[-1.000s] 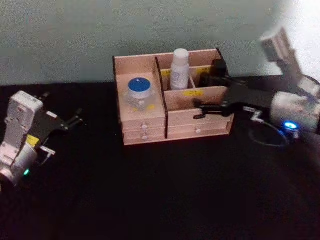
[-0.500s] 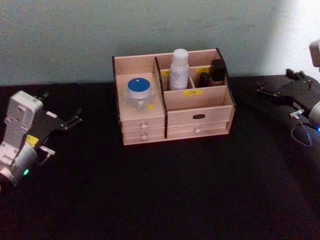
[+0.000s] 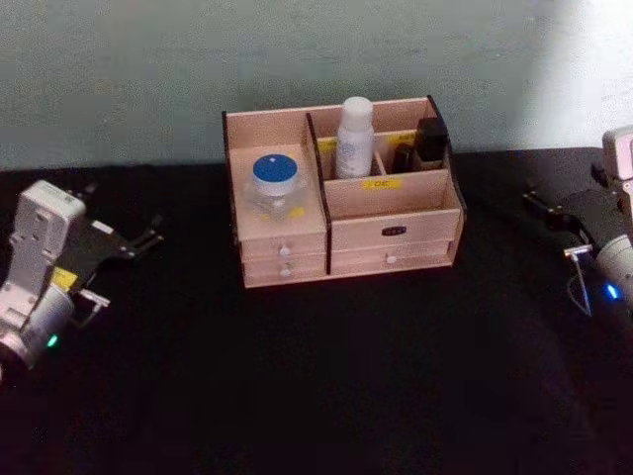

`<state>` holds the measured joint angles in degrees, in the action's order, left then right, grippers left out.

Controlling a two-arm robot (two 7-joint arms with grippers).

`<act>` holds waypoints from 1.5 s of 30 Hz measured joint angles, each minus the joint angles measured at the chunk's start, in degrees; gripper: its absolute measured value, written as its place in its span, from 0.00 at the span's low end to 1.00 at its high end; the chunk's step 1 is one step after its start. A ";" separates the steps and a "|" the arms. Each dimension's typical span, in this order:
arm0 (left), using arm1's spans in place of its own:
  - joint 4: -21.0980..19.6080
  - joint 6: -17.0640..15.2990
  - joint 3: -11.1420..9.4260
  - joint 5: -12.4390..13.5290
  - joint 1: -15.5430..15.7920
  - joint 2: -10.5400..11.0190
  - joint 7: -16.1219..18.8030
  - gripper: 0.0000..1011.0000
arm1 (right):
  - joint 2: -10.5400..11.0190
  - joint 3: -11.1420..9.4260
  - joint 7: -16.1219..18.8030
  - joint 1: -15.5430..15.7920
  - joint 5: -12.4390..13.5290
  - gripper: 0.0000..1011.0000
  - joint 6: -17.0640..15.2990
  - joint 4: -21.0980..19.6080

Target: Pick up the facial cleanser and watermelon frost from the table and place them into the tiered storage box.

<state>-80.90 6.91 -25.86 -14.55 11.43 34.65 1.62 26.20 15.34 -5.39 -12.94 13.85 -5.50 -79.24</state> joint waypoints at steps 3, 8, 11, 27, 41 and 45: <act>0.00 0.00 0.00 0.00 0.00 0.00 0.00 0.99 | -0.20 -0.09 -0.08 0.00 -0.14 0.99 0.02 0.25; 0.00 0.00 0.00 0.00 0.00 0.00 0.00 0.99 | 0.12 -0.06 0.12 0.00 -0.04 0.99 -0.10 -0.10; 0.00 0.00 0.00 0.00 0.00 0.00 0.00 0.99 | 0.21 -0.04 0.20 0.00 0.03 0.99 -0.17 -0.22; 0.00 0.00 0.00 0.00 0.00 0.00 0.00 0.99 | 0.59 0.04 0.61 -0.07 0.43 0.99 -0.53 -0.66; 0.00 0.00 0.00 0.00 0.00 0.00 0.00 0.99 | 0.67 0.04 0.69 -0.07 0.54 0.99 -0.60 -0.76; 0.00 0.00 0.00 0.00 0.00 0.00 0.00 0.99 | 0.69 0.05 0.72 -0.07 0.57 0.99 -0.62 -0.78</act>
<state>-80.90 6.91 -25.86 -14.55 11.43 34.65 1.62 26.89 15.39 -4.67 -13.02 14.41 -6.12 -80.02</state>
